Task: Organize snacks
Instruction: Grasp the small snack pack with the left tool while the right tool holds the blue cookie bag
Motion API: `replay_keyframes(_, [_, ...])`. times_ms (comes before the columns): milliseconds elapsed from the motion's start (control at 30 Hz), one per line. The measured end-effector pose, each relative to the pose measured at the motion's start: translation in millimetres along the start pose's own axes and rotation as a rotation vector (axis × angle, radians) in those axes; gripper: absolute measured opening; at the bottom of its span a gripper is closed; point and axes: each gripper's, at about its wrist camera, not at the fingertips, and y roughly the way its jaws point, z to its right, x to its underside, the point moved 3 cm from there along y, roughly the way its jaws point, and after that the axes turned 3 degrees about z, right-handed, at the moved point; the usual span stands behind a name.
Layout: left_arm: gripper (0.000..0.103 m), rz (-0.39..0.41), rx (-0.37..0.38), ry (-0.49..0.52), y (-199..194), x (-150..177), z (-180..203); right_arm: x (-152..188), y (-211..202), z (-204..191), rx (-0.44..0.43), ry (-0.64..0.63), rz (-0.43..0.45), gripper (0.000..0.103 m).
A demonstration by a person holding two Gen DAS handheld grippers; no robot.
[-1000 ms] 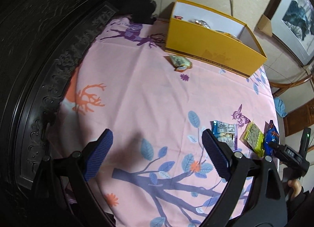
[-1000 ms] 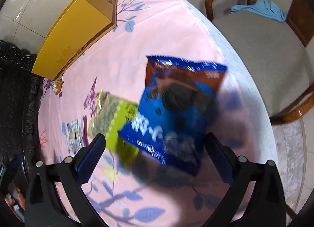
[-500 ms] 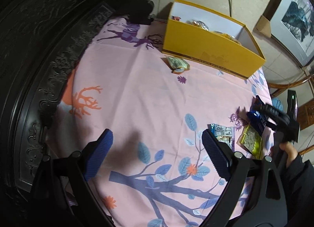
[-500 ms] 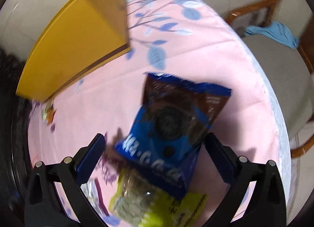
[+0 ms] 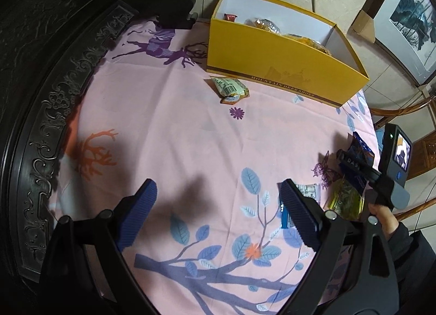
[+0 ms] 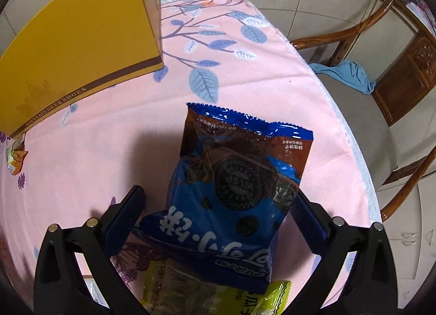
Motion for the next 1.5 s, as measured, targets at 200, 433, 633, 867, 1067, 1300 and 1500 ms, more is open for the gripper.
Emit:
replay_keyframes(200, [0.093,-0.011,-0.006,-0.003,20.8,-14.7,9.2,-7.1,3.9,-2.4,-0.018,-0.042,-0.030,0.102])
replay_keyframes(433, [0.093,-0.002,-0.091,-0.023,75.1,-51.1,14.4,-9.4,-0.2,-0.9,-0.080,-0.157,0.006,0.083])
replay_keyframes(633, [0.093,-0.007,-0.092,-0.163,127.0,-93.5,12.0,-9.1,-6.5,-4.6,-0.129,-0.242,-0.007,0.070])
replay_keyframes(867, [0.092,-0.065,-0.156,-0.204,178.3,-120.2,12.4,-9.3,-5.3,-4.7,-0.145,-0.265,-0.005,0.072])
replay_keyframes(1067, [0.041,-0.041,-0.206,-0.100,188.9,-120.5,27.1,-8.0,-6.1,-6.8,-0.143,-0.257,0.002,0.075])
replay_keyframes(1300, [0.034,-0.013,-0.164,-0.072,172.3,-108.5,24.6,-9.1,-8.9,-4.4,-0.159,-0.247,0.019,0.061])
replay_keyframes(1500, [0.034,-0.001,-0.108,-0.051,135.2,-79.0,25.7,-6.4,-21.5,-8.9,-0.192,-0.256,0.038,0.053])
